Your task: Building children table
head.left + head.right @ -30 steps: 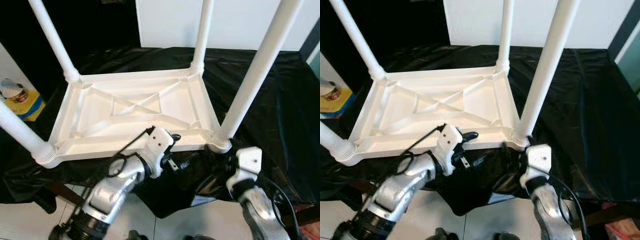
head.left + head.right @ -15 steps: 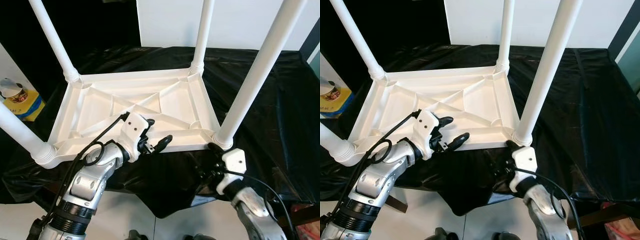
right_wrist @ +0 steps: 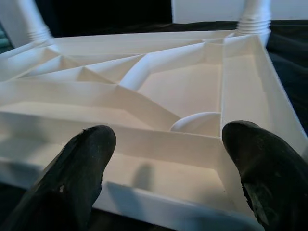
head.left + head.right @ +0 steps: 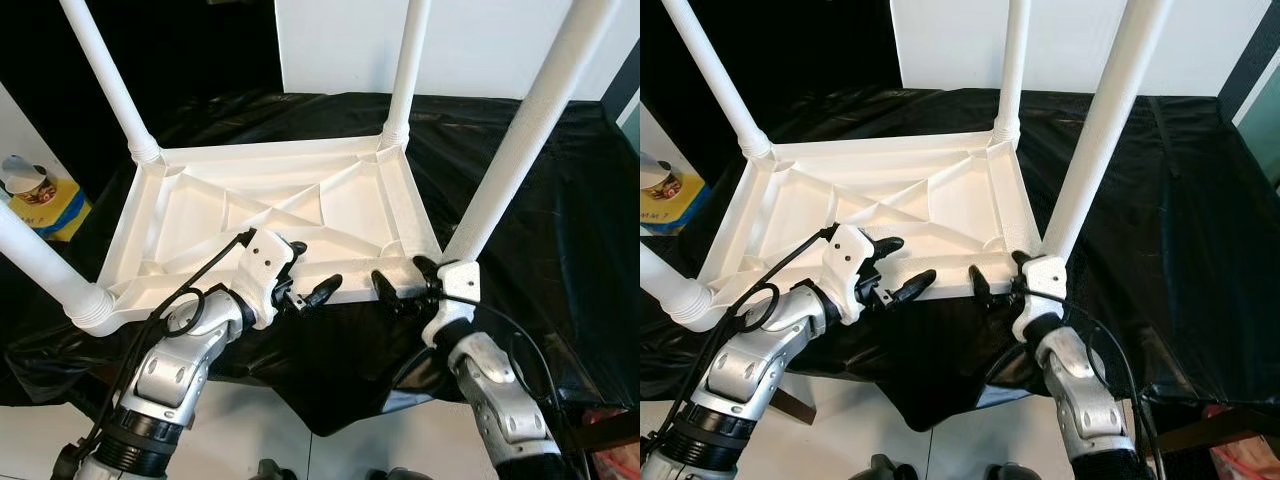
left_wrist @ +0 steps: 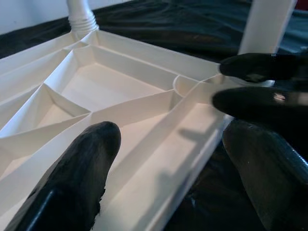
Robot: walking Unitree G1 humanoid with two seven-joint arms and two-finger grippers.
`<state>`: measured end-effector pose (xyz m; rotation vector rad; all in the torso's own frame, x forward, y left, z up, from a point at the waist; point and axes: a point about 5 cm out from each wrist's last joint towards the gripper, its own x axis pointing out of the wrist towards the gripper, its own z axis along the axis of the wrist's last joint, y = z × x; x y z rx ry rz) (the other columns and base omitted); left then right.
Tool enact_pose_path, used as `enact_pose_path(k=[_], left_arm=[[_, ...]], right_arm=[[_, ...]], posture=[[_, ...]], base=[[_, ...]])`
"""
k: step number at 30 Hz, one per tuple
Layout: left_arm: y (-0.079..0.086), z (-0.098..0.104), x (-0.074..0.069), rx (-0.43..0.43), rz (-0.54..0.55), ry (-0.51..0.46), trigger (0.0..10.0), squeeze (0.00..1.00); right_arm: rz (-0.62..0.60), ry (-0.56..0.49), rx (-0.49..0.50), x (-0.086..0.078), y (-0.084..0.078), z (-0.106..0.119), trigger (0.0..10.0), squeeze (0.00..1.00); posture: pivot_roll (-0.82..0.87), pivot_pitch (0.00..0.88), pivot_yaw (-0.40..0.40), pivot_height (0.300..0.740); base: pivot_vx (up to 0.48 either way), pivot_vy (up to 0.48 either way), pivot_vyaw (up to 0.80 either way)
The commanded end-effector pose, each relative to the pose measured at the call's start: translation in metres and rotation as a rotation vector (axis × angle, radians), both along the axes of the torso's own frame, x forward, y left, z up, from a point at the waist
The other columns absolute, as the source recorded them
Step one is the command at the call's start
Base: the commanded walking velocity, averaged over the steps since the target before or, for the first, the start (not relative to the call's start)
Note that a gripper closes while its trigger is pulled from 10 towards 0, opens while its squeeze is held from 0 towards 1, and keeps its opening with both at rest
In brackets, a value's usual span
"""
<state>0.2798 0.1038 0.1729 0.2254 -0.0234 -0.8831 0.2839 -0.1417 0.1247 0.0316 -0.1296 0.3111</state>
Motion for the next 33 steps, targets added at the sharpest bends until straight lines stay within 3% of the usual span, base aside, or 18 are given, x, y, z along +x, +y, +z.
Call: enact_pose_path(k=[1,2,4,5,7,8,10,11,15,20,28,33], left_arm=[[-0.005,-0.005,-0.005,0.008,-0.042,0.031,10.0,0.0],[-0.01,-0.007,-0.008,-0.002,-0.061,0.038,10.0,0.0],[-0.017,-0.008,-0.012,-0.012,-0.082,0.045,10.0,0.0],[-0.022,-0.009,-0.015,-0.019,-0.102,0.053,10.0,0.0],[-0.026,-0.01,-0.017,-0.024,-0.114,0.059,10.0,0.0],[-0.031,-0.012,-0.02,-0.029,-0.132,0.068,10.0,0.0],[-0.035,-0.013,-0.023,-0.033,-0.144,0.074,10.0,0.0],[-0.038,-0.014,-0.024,-0.036,-0.151,0.079,10.0,0.0],[-0.046,-0.016,-0.03,-0.044,-0.178,0.099,10.0,0.0],[-0.045,-0.021,-0.035,-0.032,-0.187,0.116,10.0,0.0],[-0.043,-0.024,-0.036,0.005,-0.213,0.112,10.0,0.0],[-0.036,-0.023,-0.025,0.041,-0.192,0.081,10.0,0.0]], right_arm=[[-0.074,-0.005,0.008,0.002,-0.014,-0.001,10.0,0.0],[-0.111,-0.008,0.0,0.005,-0.021,-0.001,10.0,0.25],[-0.149,-0.012,-0.008,0.009,-0.029,-0.001,10.0,0.25],[-0.175,-0.015,-0.02,0.011,-0.036,-0.001,10.0,0.39],[-0.19,-0.016,-0.027,0.013,-0.041,-0.001,10.0,0.39],[-0.222,-0.016,-0.043,0.016,-0.051,0.0,10.0,0.24],[-0.244,-0.016,-0.053,0.018,-0.058,0.0,10.0,0.24],[-0.283,-0.012,-0.07,0.02,-0.068,-0.001,10.0,0.0],[-0.425,0.004,-0.114,0.028,-0.104,-0.001,10.0,0.0],[-0.538,0.007,-0.143,0.03,-0.131,0.001,10.0,0.0],[-0.6,-0.003,-0.161,0.03,-0.146,0.003,10.0,0.0],[-0.699,-0.027,-0.18,0.027,-0.157,0.005,10.0,0.0]], posture=[[-0.07,0.126,0.026,0.74],[-0.07,0.127,0.027,0.74],[-0.07,0.127,0.027,0.74],[-0.08,0.129,0.032,0.74],[-0.08,0.129,0.032,0.74],[-0.08,0.13,0.034,0.74],[-0.08,0.13,0.034,0.74],[-0.08,0.131,0.038,0.74],[-0.08,0.132,0.042,0.74],[-0.07,0.134,0.041,0.74],[-0.07,0.135,0.04,0.74],[-0.08,0.136,0.042,0.74]], base=[[0.0,0.0,0.0],[0.0,0.0,0.0],[0.0,0.0,0.0],[0.0,0.0,0.0],[0.0,0.0,0.0],[0.0,0.0,0.0],[0.0,0.0,0.0],[0.0,0.0,0.0],[0.0,0.0,0.0],[0.0,0.0,0.0],[0.0,0.0,0.0],[0.0,0.0,0.0]])
